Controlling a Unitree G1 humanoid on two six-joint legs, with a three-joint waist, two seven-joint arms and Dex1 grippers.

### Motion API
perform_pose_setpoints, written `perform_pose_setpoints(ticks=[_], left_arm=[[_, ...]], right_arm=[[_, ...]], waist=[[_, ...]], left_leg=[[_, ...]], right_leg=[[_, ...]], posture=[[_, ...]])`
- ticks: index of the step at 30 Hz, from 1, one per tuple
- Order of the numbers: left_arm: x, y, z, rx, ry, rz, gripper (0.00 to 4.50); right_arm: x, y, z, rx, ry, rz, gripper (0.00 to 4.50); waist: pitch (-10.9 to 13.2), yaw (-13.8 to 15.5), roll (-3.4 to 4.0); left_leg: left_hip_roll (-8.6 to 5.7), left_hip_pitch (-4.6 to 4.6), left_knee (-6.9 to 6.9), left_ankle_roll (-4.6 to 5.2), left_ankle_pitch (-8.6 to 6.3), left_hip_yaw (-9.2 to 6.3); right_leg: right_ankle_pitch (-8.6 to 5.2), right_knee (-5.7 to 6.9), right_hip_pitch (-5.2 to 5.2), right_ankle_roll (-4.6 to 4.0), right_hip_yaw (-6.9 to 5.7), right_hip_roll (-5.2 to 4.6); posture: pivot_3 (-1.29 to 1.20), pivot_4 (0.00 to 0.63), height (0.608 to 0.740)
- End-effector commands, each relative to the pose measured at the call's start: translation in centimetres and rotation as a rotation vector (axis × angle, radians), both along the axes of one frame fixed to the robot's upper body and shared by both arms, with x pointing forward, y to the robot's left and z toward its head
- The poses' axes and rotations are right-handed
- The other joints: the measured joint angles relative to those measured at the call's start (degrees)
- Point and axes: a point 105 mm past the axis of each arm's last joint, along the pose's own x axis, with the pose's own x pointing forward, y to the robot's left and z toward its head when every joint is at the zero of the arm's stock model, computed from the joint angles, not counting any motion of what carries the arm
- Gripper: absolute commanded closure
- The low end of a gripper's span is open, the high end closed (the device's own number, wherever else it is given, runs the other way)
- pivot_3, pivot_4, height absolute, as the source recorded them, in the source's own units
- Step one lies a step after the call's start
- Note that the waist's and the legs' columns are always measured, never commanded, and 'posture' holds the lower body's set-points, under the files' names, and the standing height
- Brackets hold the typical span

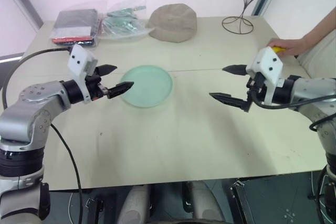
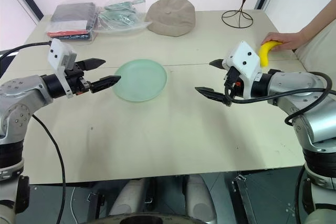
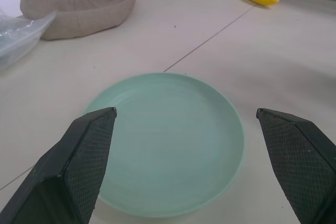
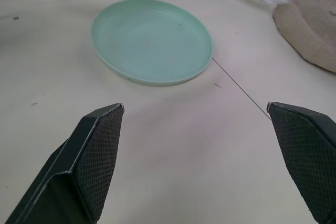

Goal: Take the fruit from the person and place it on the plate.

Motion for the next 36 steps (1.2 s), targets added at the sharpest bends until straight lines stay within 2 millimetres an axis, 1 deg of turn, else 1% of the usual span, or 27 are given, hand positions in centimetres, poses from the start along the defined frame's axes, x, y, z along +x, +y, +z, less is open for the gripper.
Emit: perform_pose_setpoints(ticks=[1, 19, 24, 26, 28, 32, 34, 36], left_arm=[[-0.3, -0.2, 1.5, 0.003, -0.065, -0.010, 0.03], [0.2, -0.4, 2.0, -0.015, -0.081, -0.010, 0.03], [0.4, -0.6, 2.6, -0.038, -0.092, -0.012, 0.03], [0.4, -0.6, 2.7, -0.046, -0.094, -0.009, 0.03], [0.5, -0.6, 2.7, -0.051, -0.095, -0.007, 0.03], [0.6, -0.7, 2.6, -0.052, -0.093, -0.008, 0.03], [0.7, -0.8, 2.6, -0.053, -0.094, -0.007, 0.03], [0.8, -0.7, 2.6, -0.055, -0.096, -0.004, 0.03]], right_arm=[[-0.2, -0.1, 1.6, -0.004, -0.066, 0.000, 0.00], [0.0, 0.1, 2.2, 0.027, -0.098, -0.016, 0.00], [0.7, 0.7, 3.5, 0.112, -0.133, -0.026, 0.00], [0.7, 1.1, 3.9, 0.145, -0.138, -0.015, 0.00], [0.9, 2.1, 5.0, 0.228, -0.140, 0.003, 0.00], [1.3, 4.8, 7.6, 0.426, -0.090, 0.047, 0.00], [1.4, 6.3, 9.0, 0.507, -0.056, 0.086, 0.00], [1.6, 7.4, 9.9, 0.555, -0.031, 0.101, 0.00]], waist=[[0.0, 0.0, 0.00], [0.0, 0.0, 0.00], [0.0, 0.0, 0.00], [0.0, 0.0, 0.00], [0.0, -0.1, 0.00], [0.0, -0.3, 0.02], [0.0, -0.2, 0.02], [0.0, -0.2, 0.03]], left_leg=[[0.00, 0.00, 0.00, 0.00, 0.00, 0.00], [0.00, 0.00, 0.00, 0.00, 0.00, 0.00], [0.00, -0.01, 0.00, 0.00, 0.00, 0.00], [0.00, -0.01, -0.01, 0.00, 0.00, 0.00], [0.00, -0.01, -0.02, 0.00, 0.00, 0.00], [0.02, 0.00, -0.04, 0.00, 0.00, 0.00], [0.03, -0.01, -0.07, 0.00, 0.00, -0.01], [0.02, -0.01, -0.10, 0.00, 0.00, -0.02]], right_leg=[[0.00, 0.00, 0.00, 0.00, 0.00, 0.00], [-0.01, -0.01, 0.00, -0.01, 0.00, 0.00], [0.00, -0.01, -0.01, 0.00, 0.00, 0.01], [0.00, -0.01, -0.01, 0.00, 0.00, 0.01], [0.00, -0.01, -0.01, 0.01, 0.00, 0.01], [0.01, 0.01, -0.05, 0.01, 0.03, 0.02], [0.01, 0.02, -0.07, 0.01, 0.02, 0.02], [0.02, 0.01, -0.09, 0.01, 0.02, 0.00]], posture=[[0.00, 0.150, 0.740], [0.00, 0.150, 0.740], [0.00, 0.150, 0.740], [0.00, 0.150, 0.740], [0.00, 0.150, 0.740], [0.00, 0.150, 0.740], [0.00, 0.150, 0.740], [0.00, 0.150, 0.740]])
